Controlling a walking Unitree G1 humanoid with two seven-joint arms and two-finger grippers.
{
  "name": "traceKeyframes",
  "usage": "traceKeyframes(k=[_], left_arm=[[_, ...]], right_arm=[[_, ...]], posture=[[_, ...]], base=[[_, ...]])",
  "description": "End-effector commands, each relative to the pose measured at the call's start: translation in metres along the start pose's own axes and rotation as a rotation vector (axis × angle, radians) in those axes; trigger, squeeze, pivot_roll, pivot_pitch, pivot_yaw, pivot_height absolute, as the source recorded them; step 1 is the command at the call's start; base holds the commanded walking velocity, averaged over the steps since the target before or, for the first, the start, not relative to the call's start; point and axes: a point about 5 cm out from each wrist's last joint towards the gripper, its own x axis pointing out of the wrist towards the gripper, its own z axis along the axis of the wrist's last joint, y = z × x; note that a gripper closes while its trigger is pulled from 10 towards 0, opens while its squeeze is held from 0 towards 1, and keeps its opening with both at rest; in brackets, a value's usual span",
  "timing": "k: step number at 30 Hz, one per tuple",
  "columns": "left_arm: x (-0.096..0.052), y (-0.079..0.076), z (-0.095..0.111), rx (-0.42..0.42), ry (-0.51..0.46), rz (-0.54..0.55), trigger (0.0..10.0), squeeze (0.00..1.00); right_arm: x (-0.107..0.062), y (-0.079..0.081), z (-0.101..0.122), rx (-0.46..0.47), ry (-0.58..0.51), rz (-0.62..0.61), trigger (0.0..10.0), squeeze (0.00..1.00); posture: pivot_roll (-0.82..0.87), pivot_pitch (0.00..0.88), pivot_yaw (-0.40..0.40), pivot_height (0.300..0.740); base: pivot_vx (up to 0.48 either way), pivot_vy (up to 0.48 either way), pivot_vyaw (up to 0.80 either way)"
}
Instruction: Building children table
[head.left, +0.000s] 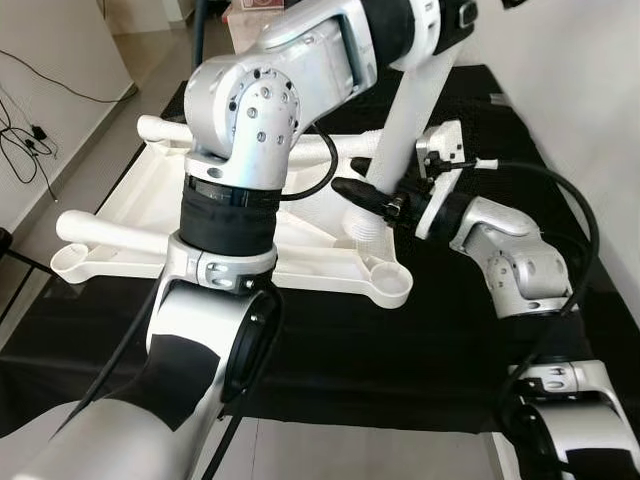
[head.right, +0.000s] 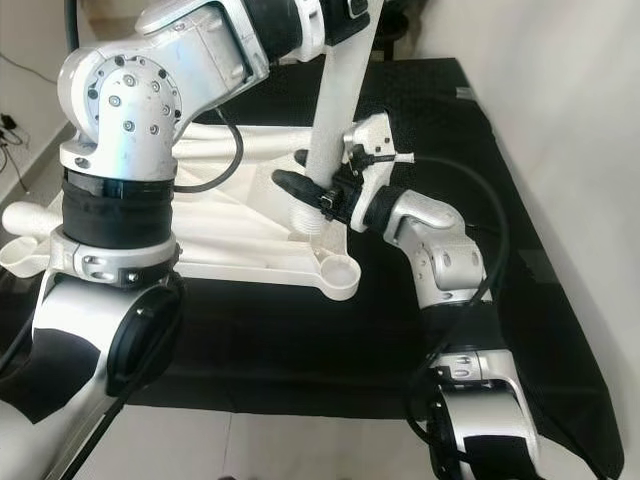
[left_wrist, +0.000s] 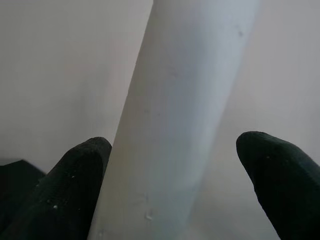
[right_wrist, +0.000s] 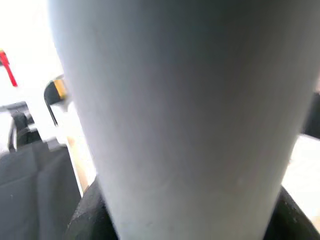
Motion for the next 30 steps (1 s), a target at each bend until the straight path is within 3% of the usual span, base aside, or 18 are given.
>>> traceKeyframes(k=[1, 3, 5, 9, 10, 14, 15, 17, 18, 19, 21, 22, 24, 25, 26, 27, 28, 30], left_arm=[[-0.007, 0.014, 0.009, 0.026, -0.023, 0.081, 10.0, 1.0], [-0.016, 0.032, 0.005, 0.011, -0.004, 0.191, 10.0, 1.0], [-0.016, 0.032, 0.005, 0.011, -0.004, 0.191, 10.0, 1.0], [-0.025, 0.044, -0.004, -0.03, 0.032, 0.254, 10.0, 1.0], [-0.024, 0.044, -0.007, -0.039, 0.046, 0.246, 10.0, 0.0], [-0.024, 0.043, -0.01, -0.048, 0.057, 0.234, 10.0, 0.0], [-0.056, 0.042, -0.016, -0.062, 0.036, 0.222, 10.0, 0.0], [-0.056, 0.042, -0.016, -0.062, 0.036, 0.222, 10.0, 0.0], [-0.127, 0.041, -0.033, -0.073, 0.013, 0.215, 10.0, 0.0], [-0.174, 0.021, -0.056, -0.089, 0.054, 0.2, 10.0, 0.0], [-0.174, 0.021, -0.056, -0.089, 0.054, 0.2, 10.0, 0.0], [-0.201, 0.001, -0.072, -0.103, 0.11, 0.188, 10.0, 0.0], [-0.201, 0.001, -0.072, -0.103, 0.11, 0.188, 10.0, 0.0], [-0.215, -0.008, -0.088, -0.128, 0.176, 0.197, 10.0, 0.0], [-0.226, -0.011, -0.106, -0.16, 0.243, 0.231, 10.0, 0.0], [-0.226, -0.011, -0.106, -0.16, 0.243, 0.231, 10.0, 0.0], [-0.237, -0.014, -0.122, -0.175, 0.318, 0.262, 10.0, 0.0], [-0.237, -0.014, -0.122, -0.175, 0.318, 0.262, 10.0, 0.0]], right_arm=[[-0.01, -0.004, -0.005, 0.015, 0.018, -0.046, 0.0, 0.0], [-0.024, -0.01, -0.007, 0.01, 0.033, -0.112, 0.0, 0.0], [-0.024, -0.01, -0.007, 0.01, 0.033, -0.112, 0.0, 0.0], [-0.034, -0.024, -0.003, -0.004, 0.014, -0.241, 0.0, 0.0], [-0.036, -0.03, 0.0, 0.003, -0.006, -0.303, 0.0, 0.0], [-0.037, -0.037, 0.003, 0.014, -0.025, -0.365, 0.0, 0.0], [-0.038, -0.039, 0.005, 0.019, -0.043, -0.386, 0.0, 0.0], [-0.038, -0.039, 0.005, 0.019, -0.043, -0.386, 0.0, 0.0], [-0.038, -0.039, 0.011, 0.039, -0.091, -0.396, 0.0, 0.0], [-0.038, -0.04, 0.017, 0.057, -0.138, -0.408, 0.0, 0.0], [-0.038, -0.04, 0.017, 0.057, -0.138, -0.408, 0.0, 0.0], [-0.038, -0.039, 0.02, 0.076, -0.167, -0.408, 0.0, 0.0], [-0.038, -0.039, 0.02, 0.076, -0.167, -0.408, 0.0, 0.0], [-0.039, -0.037, 0.022, 0.081, -0.183, -0.379, 0.0, 0.0], [-0.04, -0.027, 0.023, 0.064, -0.179, -0.269, 0.0, 0.0], [-0.04, -0.027, 0.023, 0.064, -0.179, -0.269, 0.0, 0.0], [-0.043, -0.014, 0.022, 0.031, -0.169, -0.126, 7.0, 0.0], [-0.043, -0.014, 0.022, 0.031, -0.169, -0.126, 7.0, 0.0]], posture=[[-0.05, 0.176, 0.022, 0.74], [-0.05, 0.187, 0.009, 0.74], [-0.05, 0.187, 0.009, 0.74], [-0.05, 0.19, 0.005, 0.74], [-0.05, 0.192, 0.001, 0.74], [-0.05, 0.192, 0.001, 0.74], [-0.04, 0.191, -0.001, 0.74], [-0.04, 0.191, -0.001, 0.74], [-0.04, 0.189, -0.001, 0.74], [-0.04, 0.19, 0.0, 0.74], [-0.04, 0.19, 0.0, 0.74], [-0.04, 0.186, 0.002, 0.74], [-0.04, 0.186, 0.002, 0.74], [-0.04, 0.19, 0.006, 0.74], [-0.04, 0.194, 0.009, 0.74], [-0.04, 0.194, 0.009, 0.74], [-0.04, 0.203, 0.01, 0.74], [-0.04, 0.203, 0.01, 0.74]], base=[[0.0, 0.0, 0.0], [0.0, 0.0, 0.0], [0.0, 0.0, 0.0], [0.0, 0.0, 0.0], [0.0, 0.0, 0.0], [0.0, 0.0, 0.0], [0.0, 0.0, 0.0], [0.0, 0.0, 0.0], [0.0, 0.0, 0.0], [0.0, 0.0, 0.0], [0.0, 0.0, 0.0], [0.0, 0.0, 0.0], [0.0, 0.0, 0.0], [0.0, 0.0, 0.0], [0.0, 0.0, 0.0], [0.0, 0.0, 0.0], [0.0, 0.0, 0.0], [0.0, 0.0, 0.0]])
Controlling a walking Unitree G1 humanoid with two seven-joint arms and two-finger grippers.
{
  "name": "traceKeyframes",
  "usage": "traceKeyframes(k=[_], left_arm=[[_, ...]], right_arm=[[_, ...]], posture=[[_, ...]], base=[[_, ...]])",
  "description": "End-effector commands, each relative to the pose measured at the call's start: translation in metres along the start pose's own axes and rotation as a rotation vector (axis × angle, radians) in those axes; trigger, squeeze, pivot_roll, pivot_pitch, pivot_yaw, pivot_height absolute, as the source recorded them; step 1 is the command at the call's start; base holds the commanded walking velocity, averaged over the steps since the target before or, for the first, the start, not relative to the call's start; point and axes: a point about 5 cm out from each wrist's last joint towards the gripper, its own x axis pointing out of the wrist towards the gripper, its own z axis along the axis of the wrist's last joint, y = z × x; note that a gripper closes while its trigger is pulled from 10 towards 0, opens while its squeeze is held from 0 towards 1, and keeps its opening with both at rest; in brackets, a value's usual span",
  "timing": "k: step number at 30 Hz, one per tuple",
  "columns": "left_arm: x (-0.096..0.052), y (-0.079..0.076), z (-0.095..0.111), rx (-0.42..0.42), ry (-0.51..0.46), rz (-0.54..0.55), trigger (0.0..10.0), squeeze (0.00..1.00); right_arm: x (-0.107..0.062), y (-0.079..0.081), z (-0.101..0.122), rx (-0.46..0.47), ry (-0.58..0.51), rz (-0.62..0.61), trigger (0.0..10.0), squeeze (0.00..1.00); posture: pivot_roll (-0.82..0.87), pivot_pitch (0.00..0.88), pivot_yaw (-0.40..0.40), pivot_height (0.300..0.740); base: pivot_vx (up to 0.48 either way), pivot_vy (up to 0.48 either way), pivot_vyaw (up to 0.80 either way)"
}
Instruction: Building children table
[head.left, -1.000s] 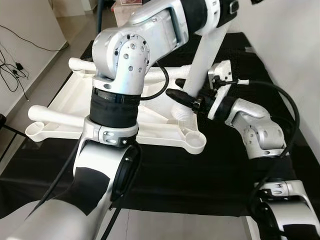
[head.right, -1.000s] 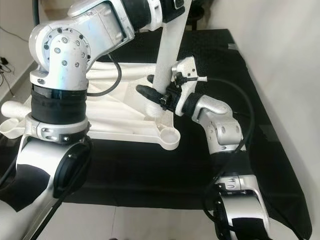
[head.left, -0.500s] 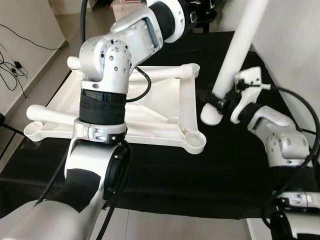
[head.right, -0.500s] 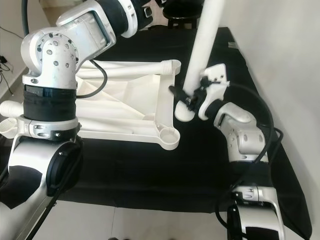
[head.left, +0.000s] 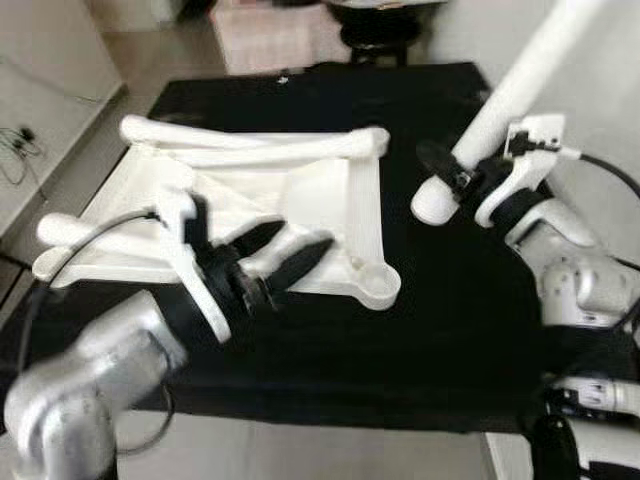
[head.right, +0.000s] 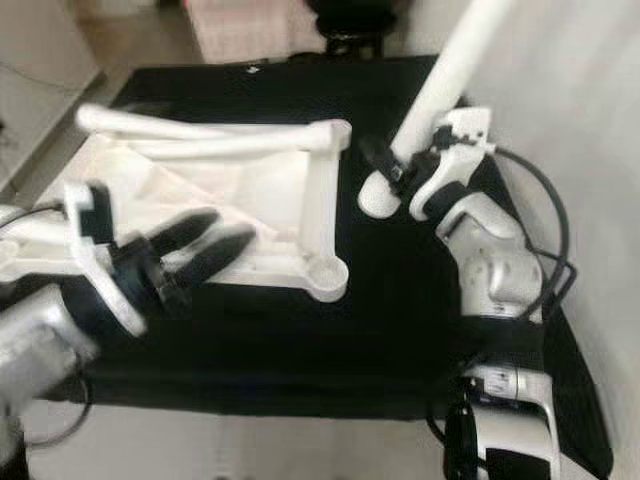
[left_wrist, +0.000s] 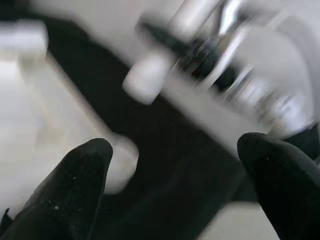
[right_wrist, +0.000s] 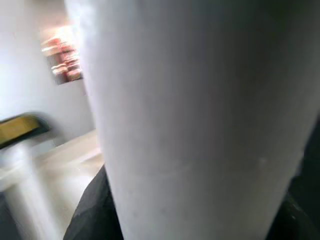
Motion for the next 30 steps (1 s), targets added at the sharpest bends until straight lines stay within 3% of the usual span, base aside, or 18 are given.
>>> traceKeyframes(k=[1, 4, 5, 7, 8, 10, 12, 19, 27, 30], left_arm=[[-0.005, 0.001, -0.011, 0.025, 0.055, 0.024, 10.0, 0.0], [-0.005, 0.001, -0.011, 0.025, 0.055, 0.024, 10.0, 0.0], [-0.01, 0.002, -0.025, 0.038, 0.1, 0.065, 10.0, 0.0], [-0.019, 0.0, -0.047, 0.155, 0.193, 0.194, 10.0, 0.0], [-0.019, 0.0, -0.047, 0.155, 0.193, 0.194, 10.0, 0.0], [-0.029, -0.001, -0.056, 0.255, 0.243, 0.311, 10.0, 0.0], [-0.033, 0.0, -0.056, 0.29, 0.251, 0.354, 10.0, 0.0], [-0.042, 0.0, -0.053, 0.345, 0.222, 0.473, 10.0, 0.0], [-0.051, 0.005, -0.056, 0.395, 0.193, 0.651, 10.0, 0.0], [-0.056, 0.007, -0.055, 0.456, 0.164, 0.748, 10.0, 0.0]], right_arm=[[-0.002, 0.017, 0.006, -0.028, -0.014, 0.169, 7.0, 0.0], [-0.002, 0.017, 0.006, -0.028, -0.014, 0.169, 7.0, 0.0], [-0.006, 0.025, 0.0, -0.041, 0.022, 0.257, 10.0, 0.0], [-0.009, 0.039, -0.023, -0.059, 0.132, 0.395, 10.0, 0.0], [-0.009, 0.039, -0.023, -0.059, 0.132, 0.395, 10.0, 0.0], [-0.008, 0.048, -0.038, -0.026, 0.18, 0.472, 10.0, 0.0], [-0.006, 0.05, -0.043, -0.007, 0.188, 0.484, 10.0, 0.0], [0.004, 0.061, -0.056, 0.038, 0.186, 0.5, 10.0, 0.0], [0.012, 0.067, -0.055, 0.096, 0.114, 0.511, 10.0, 0.0], [0.013, 0.074, -0.051, 0.124, 0.06, 0.54, 10.0, 0.0]], posture=[[-0.04, 0.203, 0.01, 0.74], [-0.04, 0.203, 0.01, 0.74], [-0.04, 0.212, 0.012, 0.74], [-0.04, 0.247, 0.011, 0.74], [-0.04, 0.247, 0.011, 0.74], [-0.03, 0.267, 0.01, 0.74], [-0.02, 0.28, 0.008, 0.74], [-0.01, 0.305, 0.006, 0.74], [0.02, 0.319, 0.006, 0.74], [0.02, 0.317, 0.006, 0.74]], base=[[0.0, 0.0, 0.0], [0.0, 0.0, 0.0], [0.0, 0.0, 0.0], [0.0, 0.0, 0.0], [0.0, 0.0, 0.0], [0.0, 0.0, 0.0], [0.0, 0.0, 0.0], [0.0, 0.0, 0.0], [0.0, -0.462, 0.0], [0.0, -0.32, 0.0]])
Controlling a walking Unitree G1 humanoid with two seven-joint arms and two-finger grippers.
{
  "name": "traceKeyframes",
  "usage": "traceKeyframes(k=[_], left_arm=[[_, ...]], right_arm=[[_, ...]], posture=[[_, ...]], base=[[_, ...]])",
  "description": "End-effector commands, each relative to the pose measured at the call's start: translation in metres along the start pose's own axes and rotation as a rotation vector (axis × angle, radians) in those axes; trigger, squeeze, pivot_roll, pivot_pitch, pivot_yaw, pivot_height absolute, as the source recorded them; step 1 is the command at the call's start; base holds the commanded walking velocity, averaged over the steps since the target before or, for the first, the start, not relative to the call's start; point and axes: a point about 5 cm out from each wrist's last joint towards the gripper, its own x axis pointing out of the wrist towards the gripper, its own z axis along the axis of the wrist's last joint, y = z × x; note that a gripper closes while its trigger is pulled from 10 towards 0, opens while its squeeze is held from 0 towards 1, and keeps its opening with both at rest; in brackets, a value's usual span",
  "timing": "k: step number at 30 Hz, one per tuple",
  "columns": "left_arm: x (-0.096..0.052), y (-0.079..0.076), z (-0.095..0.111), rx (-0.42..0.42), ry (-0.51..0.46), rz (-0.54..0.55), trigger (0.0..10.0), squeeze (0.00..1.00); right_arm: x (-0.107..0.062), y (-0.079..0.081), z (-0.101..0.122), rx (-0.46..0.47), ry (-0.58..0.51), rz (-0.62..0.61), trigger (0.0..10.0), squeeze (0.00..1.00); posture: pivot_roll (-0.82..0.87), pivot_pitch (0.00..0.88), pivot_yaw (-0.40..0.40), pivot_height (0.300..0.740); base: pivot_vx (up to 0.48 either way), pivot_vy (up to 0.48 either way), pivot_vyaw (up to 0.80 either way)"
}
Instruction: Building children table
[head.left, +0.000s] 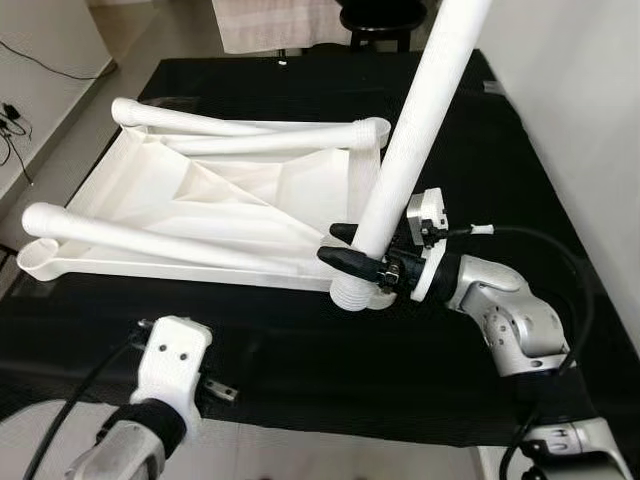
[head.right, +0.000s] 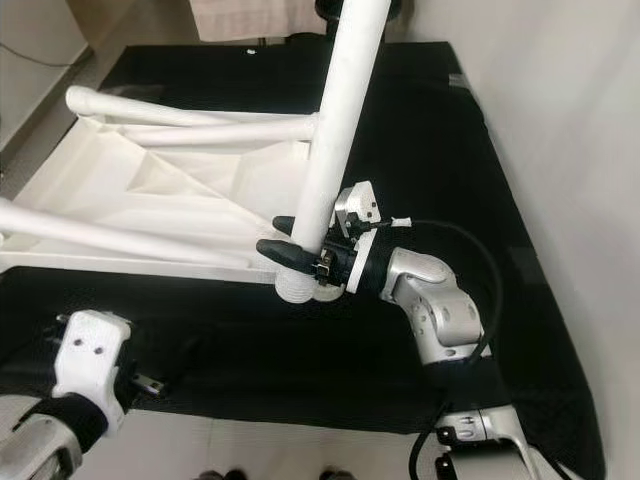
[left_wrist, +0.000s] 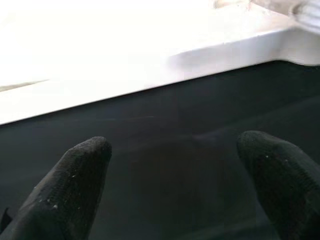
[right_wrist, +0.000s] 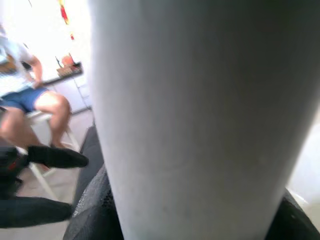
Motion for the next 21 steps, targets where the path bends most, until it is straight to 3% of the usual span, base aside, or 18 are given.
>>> traceKeyframes(k=[1, 11, 13, 21], left_arm=[[-0.002, 0.001, -0.001, 0.026, -0.01, 0.039, 10.0, 0.0], [-0.008, 0.001, -0.002, 0.088, -0.015, 0.078, 10.0, 0.0], [-0.011, 0.001, -0.003, 0.088, -0.012, 0.094, 10.0, 0.0], [-0.012, 0.0, -0.005, 0.11, -0.014, 0.112, 10.0, 0.0]], right_arm=[[0.0, 0.005, 0.006, -0.02, -0.042, 0.028, 10.0, 0.0], [0.014, 0.019, 0.01, -0.078, -0.047, 0.05, 10.0, 0.0], [0.022, 0.029, 0.014, -0.117, -0.065, 0.084, 10.0, 0.0], [0.026, 0.034, 0.018, -0.132, -0.084, 0.089, 10.0, 0.0]], posture=[[0.02, 0.317, 0.006, 0.74], [0.02, 0.307, 0.009, 0.74], [0.02, 0.303, 0.006, 0.74], [0.02, 0.302, 0.003, 0.74]], base=[[0.0, 0.0, 0.0], [0.0, 0.0, 0.0], [0.0, 0.0, 0.8], [0.0, 0.0, 0.8]])
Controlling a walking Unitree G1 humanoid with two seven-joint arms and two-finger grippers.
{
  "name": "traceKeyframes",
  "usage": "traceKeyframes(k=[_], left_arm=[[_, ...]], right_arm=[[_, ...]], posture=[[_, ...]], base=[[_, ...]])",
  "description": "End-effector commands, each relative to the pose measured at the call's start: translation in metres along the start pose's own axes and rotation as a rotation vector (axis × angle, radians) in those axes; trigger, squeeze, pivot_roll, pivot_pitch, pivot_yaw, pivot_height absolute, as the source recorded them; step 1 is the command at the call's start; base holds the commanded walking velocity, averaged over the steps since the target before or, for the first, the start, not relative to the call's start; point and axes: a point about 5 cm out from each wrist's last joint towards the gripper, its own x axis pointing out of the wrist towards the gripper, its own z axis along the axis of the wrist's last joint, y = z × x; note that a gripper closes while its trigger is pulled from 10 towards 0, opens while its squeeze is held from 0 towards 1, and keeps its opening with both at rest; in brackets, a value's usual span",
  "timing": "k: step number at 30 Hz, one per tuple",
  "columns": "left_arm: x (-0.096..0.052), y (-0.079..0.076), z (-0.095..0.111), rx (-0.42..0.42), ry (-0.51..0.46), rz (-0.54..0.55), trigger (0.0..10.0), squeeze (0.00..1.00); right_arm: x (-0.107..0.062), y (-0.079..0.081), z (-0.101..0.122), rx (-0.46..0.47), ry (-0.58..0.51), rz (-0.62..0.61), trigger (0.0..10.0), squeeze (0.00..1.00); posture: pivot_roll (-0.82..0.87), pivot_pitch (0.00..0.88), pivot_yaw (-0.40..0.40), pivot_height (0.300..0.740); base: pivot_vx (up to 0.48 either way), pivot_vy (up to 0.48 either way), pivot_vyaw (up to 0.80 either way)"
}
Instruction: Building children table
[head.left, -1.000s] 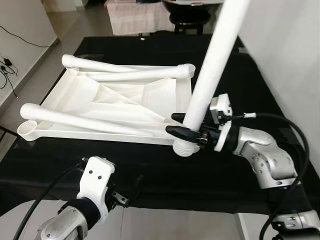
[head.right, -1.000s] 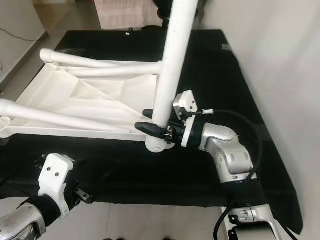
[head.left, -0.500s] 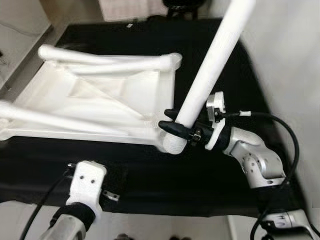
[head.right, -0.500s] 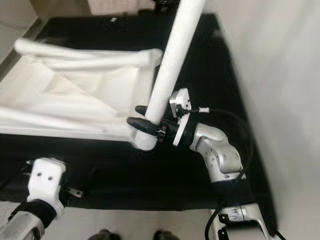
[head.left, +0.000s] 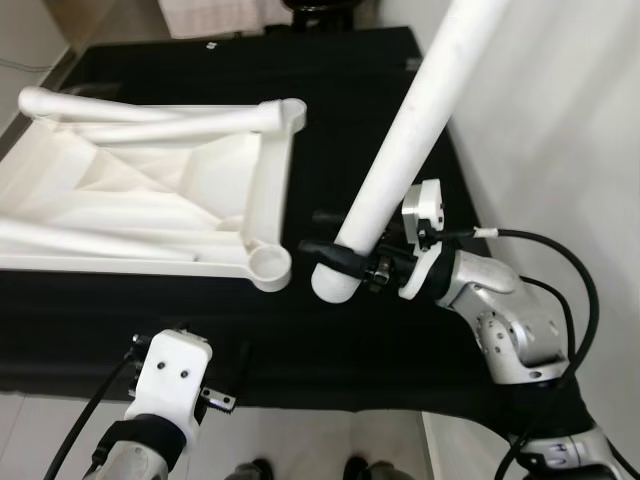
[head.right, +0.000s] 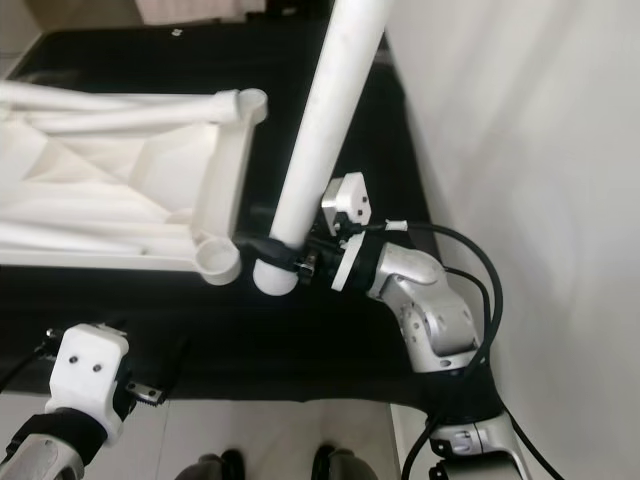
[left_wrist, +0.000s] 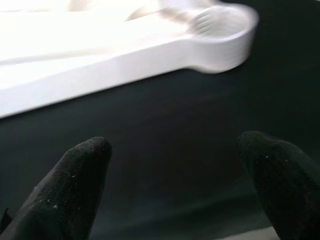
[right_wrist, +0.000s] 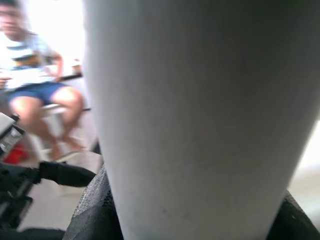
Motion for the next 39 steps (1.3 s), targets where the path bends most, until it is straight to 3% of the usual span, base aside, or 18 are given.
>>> traceKeyframes(k=[1, 5, 12, 22, 34, 39], left_arm=[[0.0, -0.004, -0.006, 0.021, 0.03, 0.002, 10.0, 0.0], [0.001, -0.005, -0.008, 0.023, 0.039, 0.0, 10.0, 0.0], [0.005, -0.006, -0.007, 0.032, 0.022, -0.029, 10.0, 0.0], [0.008, -0.011, -0.008, -0.003, -0.002, -0.093, 10.0, 0.0], [0.009, -0.018, -0.01, -0.054, -0.027, -0.167, 10.0, 0.0], [0.004, -0.021, -0.008, -0.068, -0.033, -0.188, 10.0, 0.0]], right_arm=[[0.003, -0.001, 0.004, -0.037, -0.013, -0.049, 10.0, 0.0], [0.004, -0.002, 0.004, -0.043, -0.009, -0.072, 10.0, 0.0], [0.003, -0.014, 0.001, -0.071, 0.0, -0.248, 10.0, 0.0], [0.004, -0.014, -0.002, -0.108, 0.027, -0.261, 10.0, 0.0], [0.0, -0.015, -0.014, -0.116, 0.111, -0.077, 10.0, 0.0], [0.002, -0.029, -0.012, -0.095, 0.126, -0.014, 10.0, 0.0]], posture=[[0.02, 0.298, -0.001, 0.74], [0.02, 0.298, -0.001, 0.74], [0.02, 0.291, -0.003, 0.74], [0.03, 0.287, -0.001, 0.74], [0.04, 0.286, 0.004, 0.74], [0.05, 0.312, -0.001, 0.74]], base=[[0.0, 0.461, 0.0], [0.0, 0.471, 0.0], [0.0, 0.136, 0.0], [0.0, 0.0, 0.0], [0.0, 0.0, 0.0], [0.0, 0.0, 0.0]])
